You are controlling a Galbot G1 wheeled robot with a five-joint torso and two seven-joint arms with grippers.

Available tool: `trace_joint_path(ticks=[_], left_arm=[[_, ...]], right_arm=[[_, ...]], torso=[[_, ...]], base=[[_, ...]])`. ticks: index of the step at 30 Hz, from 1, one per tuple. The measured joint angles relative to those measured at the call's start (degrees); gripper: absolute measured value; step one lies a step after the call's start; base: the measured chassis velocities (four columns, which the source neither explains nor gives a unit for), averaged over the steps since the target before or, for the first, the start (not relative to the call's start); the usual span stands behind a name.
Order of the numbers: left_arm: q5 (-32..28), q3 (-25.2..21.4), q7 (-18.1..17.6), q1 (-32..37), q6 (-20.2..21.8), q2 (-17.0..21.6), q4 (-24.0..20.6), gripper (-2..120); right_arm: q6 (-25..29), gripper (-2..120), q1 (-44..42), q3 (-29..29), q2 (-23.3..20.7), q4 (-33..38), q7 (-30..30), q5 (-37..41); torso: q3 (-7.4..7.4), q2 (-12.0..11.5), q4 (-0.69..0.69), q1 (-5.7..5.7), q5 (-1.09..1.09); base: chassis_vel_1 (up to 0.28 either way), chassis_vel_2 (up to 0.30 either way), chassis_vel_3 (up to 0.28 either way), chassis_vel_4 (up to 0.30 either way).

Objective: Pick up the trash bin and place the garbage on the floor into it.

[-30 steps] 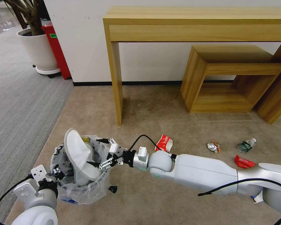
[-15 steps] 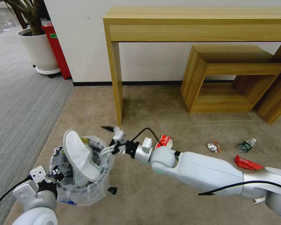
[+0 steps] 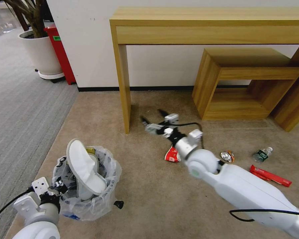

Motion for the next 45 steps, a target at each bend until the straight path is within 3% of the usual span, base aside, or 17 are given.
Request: trace_joint_path(ticks=[9, 12, 16, 23, 31, 45], left_arm=[[2.3, -0.5, 2.4, 0.8, 0.1, 0.0, 0.0, 1], [6.2, -0.8, 4.1, 1.4, 0.6, 0.0, -0.1, 1], [8.3, -1.1, 6.5, 1.9, 1.8, 0.0, -1.0, 1], [8.1, -1.1, 9.0, 2.1, -0.4, 0.0, -0.2, 1], [7.6, -1.2, 9.1, 2.0, -2.0, 0.0, 0.6, 1], [7.0, -1.3, 8.9, 1.7, -2.1, 0.3, 1.2, 1]], right_arm=[[-4.1, 100, -7.0, 9.0, -4.3, 0.9, 9.1, -1.9], [-6.7, 100, -9.7, 12.9, -5.0, 0.5, 13.9, -2.4], [-8.5, 100, -13.9, 17.7, -5.6, 0.0, 15.2, -3.4], [-10.5, 100, -21.6, 25.6, -5.5, -0.3, 16.4, -5.6], [-11.0, 100, -25.0, 29.2, -4.7, -0.7, 16.8, -6.7], [-8.3, 100, -25.8, 29.7, -3.5, -1.7, 15.9, -9.6]], torso=[[0.00, 0.0, 0.00, 0.00, -0.01], [0.00, 0.0, 0.01, 0.00, -0.01], [0.00, 0.0, 0.01, 0.00, 0.00], [0.00, 0.0, 0.00, 0.00, 0.00], [0.00, 0.0, 0.01, 0.00, -0.01], [0.01, 0.0, 0.01, 0.00, -0.01]], base=[[0.000, 0.000, 0.000, 0.000], [0.000, 0.000, 0.000, 0.000], [0.000, 0.000, 0.000, 0.000], [0.000, 0.000, 0.000, 0.000], [0.000, 0.000, 0.000, 0.000], [-0.008, -0.012, -0.007, -0.011]])
